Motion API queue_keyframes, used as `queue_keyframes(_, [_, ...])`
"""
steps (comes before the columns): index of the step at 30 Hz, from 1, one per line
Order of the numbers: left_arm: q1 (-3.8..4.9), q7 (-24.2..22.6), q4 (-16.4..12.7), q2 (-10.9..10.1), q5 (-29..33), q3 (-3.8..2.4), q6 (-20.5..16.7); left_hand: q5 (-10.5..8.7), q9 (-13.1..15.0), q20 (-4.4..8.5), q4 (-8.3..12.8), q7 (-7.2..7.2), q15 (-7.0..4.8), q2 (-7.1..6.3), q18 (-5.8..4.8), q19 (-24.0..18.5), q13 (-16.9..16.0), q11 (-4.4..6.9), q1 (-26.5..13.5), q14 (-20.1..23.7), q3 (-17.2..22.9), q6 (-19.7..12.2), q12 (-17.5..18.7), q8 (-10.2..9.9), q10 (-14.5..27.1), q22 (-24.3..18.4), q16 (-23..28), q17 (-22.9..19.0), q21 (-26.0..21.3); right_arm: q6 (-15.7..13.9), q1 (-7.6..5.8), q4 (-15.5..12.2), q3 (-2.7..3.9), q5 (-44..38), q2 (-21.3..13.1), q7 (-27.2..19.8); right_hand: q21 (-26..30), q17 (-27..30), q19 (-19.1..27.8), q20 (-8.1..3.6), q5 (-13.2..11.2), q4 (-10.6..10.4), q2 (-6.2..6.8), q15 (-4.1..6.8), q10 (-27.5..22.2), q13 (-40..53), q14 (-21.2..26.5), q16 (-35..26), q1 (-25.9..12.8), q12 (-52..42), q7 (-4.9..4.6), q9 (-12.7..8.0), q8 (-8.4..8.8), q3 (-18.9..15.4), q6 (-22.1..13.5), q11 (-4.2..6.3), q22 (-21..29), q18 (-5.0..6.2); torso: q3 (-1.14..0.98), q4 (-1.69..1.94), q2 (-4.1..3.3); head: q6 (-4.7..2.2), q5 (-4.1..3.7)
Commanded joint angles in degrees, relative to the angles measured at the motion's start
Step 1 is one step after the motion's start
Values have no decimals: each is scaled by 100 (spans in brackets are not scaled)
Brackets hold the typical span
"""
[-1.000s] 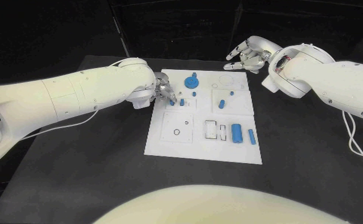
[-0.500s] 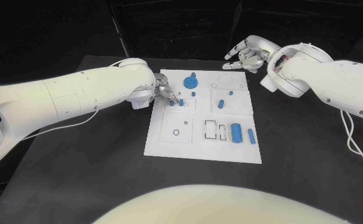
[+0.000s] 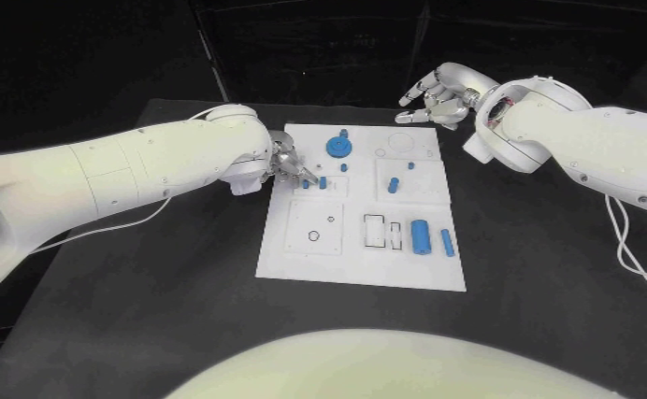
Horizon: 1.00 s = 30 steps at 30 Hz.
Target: Assemble the parts on the task board
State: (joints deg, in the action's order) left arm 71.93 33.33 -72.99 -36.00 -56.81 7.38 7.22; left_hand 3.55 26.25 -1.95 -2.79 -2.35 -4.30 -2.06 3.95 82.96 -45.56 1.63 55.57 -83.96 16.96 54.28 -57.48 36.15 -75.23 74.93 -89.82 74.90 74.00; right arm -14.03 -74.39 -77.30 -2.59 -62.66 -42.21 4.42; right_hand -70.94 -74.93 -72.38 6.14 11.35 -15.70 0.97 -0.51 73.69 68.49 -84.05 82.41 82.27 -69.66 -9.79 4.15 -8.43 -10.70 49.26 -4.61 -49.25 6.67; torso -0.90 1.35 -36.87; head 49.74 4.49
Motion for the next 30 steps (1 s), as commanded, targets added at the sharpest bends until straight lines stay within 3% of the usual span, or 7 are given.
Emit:
queue_keyframes(1, [-1, -137, -54, -73, 61, -2, -134, -8, 9, 33, -24, -11, -42, 10, 17, 11, 5, -5, -45, -604, -95, 47, -25, -17, 21, 99, -18, 1510, 2, 15, -10, 1, 3, 21, 1, -61, 20, -284, 40, -1, 30, 13, -12, 39, -36, 0, -313, -36, 59, 31, -1, -6, -27, -16, -47, -12, 4, 68, 3, 0, 1, 10, -19])
queue_keyframes(13, [62, -1086, -359, -392, 371, -102, -800, 16, 12, 22, -171, -49, -25, 133, 67, -79, 154, -36, 113, -604, -478, -81, 89, -79, 138, -65, -18, 1510, -217, 31, 3, 14, 3, 21, 4, -76, 24, -280, 42, -1, 30, 9, -11, 39, -42, -7, -312, -40, 53, 37, -2, -7, -26, -25, -53, -13, 9, 69, -3, 3, 6, -77, -38])
queue_keyframes(19, [83, -1894, -395, -467, 549, -143, -1373, 42, -97, -29, -116, -206, 51, 170, 152, -260, 1024, -159, 411, -566, -634, -468, 795, -314, 713, -393, 63, 1365, -634, 0, 24, 26, 3, 21, -13, -84, 27, -288, 44, -1, 32, 6, -11, 39, -40, -4, -313, -35, 49, 34, -3, -8, -26, -30, -56, -13, 14, 69, -11, 21, 19, -102, -42])
queue_keyframes(25, [96, -2771, -258, -319, 716, -147, -1759, 57, -361, -210, 49, -445, 245, 270, 528, -1229, 1303, -387, 972, 14, -615, -764, 1221, -624, 1456, -1931, 1065, -164, -2624, -66, 31, 43, 3, 21, -8, -82, 24, -285, 41, -1, 34, 7, -13, 39, -35, 1, -313, -37, 51, 29, -3, -8, -26, -30, -57, -13, 6, 68, -7, 2, 12, -151, -55])
queue_keyframes(26, [96, -2900, -218, -277, 721, -142, -1800, 49, -440, -252, 98, -526, 326, 250, 630, -1578, 1429, -463, 1096, 337, -589, -837, 1430, -714, 1755, -2399, 1523, -772, -3260, -73, 31, 48, 3, 21, -2, -78, 24, -285, 41, -1, 34, 7, -13, 39, -35, 1, -313, -37, 51, 29, -3, -8, -26, -30, -57, -13, 6, 68, -8, 0, 17, -155, -63])
queue_keyframes(28, [94, -3240, -123, -183, 700, -120, -1794, 45, -581, -365, 203, -654, 440, 222, 594, -1800, 1665, -634, 1323, 888, -515, -958, 1788, -874, 2214, -2567, 2236, -1653, -3553, -91, 32, 59, 2, 21, 12, -70, 33, -282, 44, -2, 49, 19, -49, 40, -43, -10, -313, -42, 86, 37, -2, -8, -29, -21, -59, -12, 17, 69, -12, -3, 18, -162, -73])
queue_keyframes(30, [88, -3656, -1, -66, 475, -65, -1775, 37, -822, -494, 415, -805, 645, 157, 568, -2241, 2032, -799, 1701, 2037, -380, -1108, 2315, -1152, 2852, -2823, 3513, -3088, -4016, -114, 32, 67, 2, 21, 25, -72, 44, -280, 48, -3, 58, 38, -98, 42, -50, -19, -313, -46, 135, 44, 0, -7, -35, -6, -60, -9, 32, 71, -8, -6, 5, -202, -103])
